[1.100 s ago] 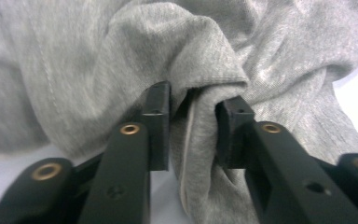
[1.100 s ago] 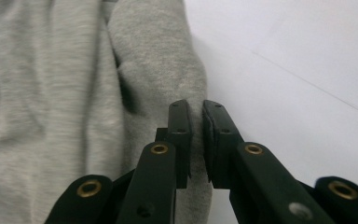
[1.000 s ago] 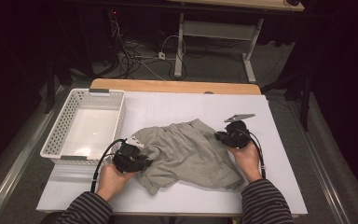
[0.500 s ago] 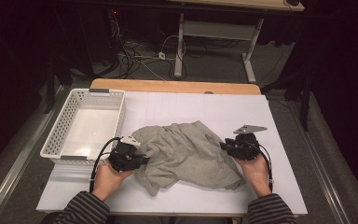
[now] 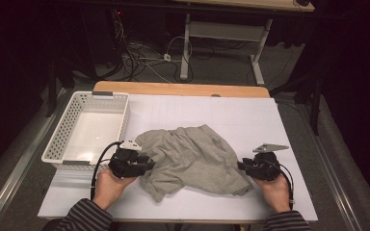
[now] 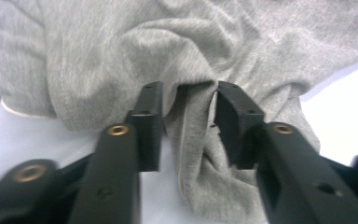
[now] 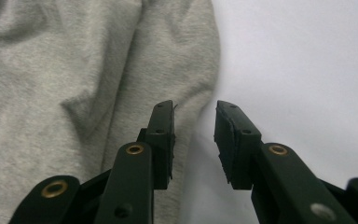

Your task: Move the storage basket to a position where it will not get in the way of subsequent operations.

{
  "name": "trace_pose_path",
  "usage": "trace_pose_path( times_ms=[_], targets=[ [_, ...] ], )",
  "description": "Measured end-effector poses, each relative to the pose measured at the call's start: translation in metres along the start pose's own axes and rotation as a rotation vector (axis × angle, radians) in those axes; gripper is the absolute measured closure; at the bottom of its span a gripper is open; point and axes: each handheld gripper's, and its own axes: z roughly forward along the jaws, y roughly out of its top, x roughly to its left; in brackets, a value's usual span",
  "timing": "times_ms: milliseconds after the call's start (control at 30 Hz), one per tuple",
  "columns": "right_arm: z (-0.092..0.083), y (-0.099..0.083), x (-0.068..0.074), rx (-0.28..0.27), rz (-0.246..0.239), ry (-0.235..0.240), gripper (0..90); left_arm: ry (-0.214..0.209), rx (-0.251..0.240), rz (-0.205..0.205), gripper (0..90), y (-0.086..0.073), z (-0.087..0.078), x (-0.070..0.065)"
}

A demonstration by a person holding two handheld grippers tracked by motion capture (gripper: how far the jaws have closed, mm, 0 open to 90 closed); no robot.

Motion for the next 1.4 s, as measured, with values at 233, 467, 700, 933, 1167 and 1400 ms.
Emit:
trace_pose_path(
  times_ms=[233, 467, 700, 933, 1167, 1400],
  targets=[
    [0.011, 0.000, 0.004, 0.072, -0.020, 0.046, 82.2, -0.030, -0.062, 0.013, 50.5, 0.003, -0.013, -0.011],
    [-0.002, 0.006, -0.005, 0.022, -0.035, -0.035, 88.2, -0.041, -0.022, 0.059, 48.1, 0.006, -0.001, -0.026],
    [-0.005, 0.003, -0.021, 0.009, 0.019, -0.092, 87.5, -0.039, 0.052, 0.053, 47.2, 0.005, 0.022, -0.025],
    [-0.002, 0.009, -0.008, -0.060, 0.008, -0.072, 68.3, -0.025, 0.085, 0.052, 44.8, 0.004, 0.037, -0.024],
    [0.013, 0.019, 0.005, -0.038, -0.021, -0.016, 67.9, -0.064, 0.140, 0.062, 54.1, 0.004, 0.047, -0.026],
    [0.032, 0.024, 0.014, 0.024, -0.049, 0.000, 67.7, -0.052, 0.156, 0.078, 83.6, 0.005, 0.050, -0.024]
  ],
)
